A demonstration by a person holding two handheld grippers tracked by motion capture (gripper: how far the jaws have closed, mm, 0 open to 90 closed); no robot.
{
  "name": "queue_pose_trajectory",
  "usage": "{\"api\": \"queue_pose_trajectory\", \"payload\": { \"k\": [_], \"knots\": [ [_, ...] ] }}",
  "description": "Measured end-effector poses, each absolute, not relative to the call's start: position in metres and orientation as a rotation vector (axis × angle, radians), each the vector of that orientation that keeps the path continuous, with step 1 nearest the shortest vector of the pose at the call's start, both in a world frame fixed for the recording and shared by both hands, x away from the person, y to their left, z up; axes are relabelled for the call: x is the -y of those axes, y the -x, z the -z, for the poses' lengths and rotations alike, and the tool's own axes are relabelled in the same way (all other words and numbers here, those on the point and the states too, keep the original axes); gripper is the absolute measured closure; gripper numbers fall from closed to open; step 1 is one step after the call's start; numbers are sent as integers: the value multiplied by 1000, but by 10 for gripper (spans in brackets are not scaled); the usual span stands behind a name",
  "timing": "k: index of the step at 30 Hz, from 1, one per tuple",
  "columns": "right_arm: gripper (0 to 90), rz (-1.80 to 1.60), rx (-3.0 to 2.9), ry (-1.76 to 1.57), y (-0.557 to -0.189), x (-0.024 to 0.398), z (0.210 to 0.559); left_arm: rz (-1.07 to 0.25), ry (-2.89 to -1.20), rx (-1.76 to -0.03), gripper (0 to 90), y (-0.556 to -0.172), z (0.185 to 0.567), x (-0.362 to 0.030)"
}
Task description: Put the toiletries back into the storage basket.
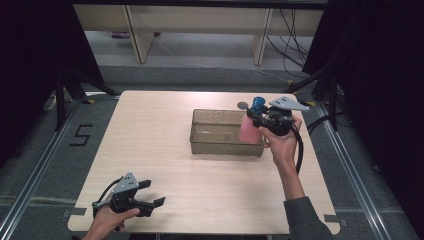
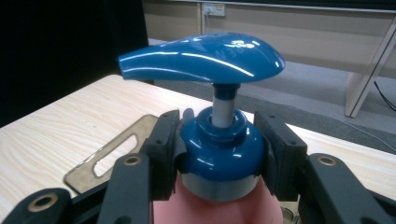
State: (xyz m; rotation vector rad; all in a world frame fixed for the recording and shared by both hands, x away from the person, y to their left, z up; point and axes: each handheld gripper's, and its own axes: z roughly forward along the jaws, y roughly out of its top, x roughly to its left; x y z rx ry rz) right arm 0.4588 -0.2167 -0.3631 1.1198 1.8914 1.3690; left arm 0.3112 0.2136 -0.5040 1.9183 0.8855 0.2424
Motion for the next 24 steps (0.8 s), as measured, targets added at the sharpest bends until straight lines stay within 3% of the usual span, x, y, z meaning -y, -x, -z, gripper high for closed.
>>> {"api": "queue_pose_trajectory", "payload": {
  "k": [24],
  "knots": [
    [535,-1305,-1884,-1184,-486,218,390,-239,-1919,-887,148,-310,503,-213]
  ]
}}
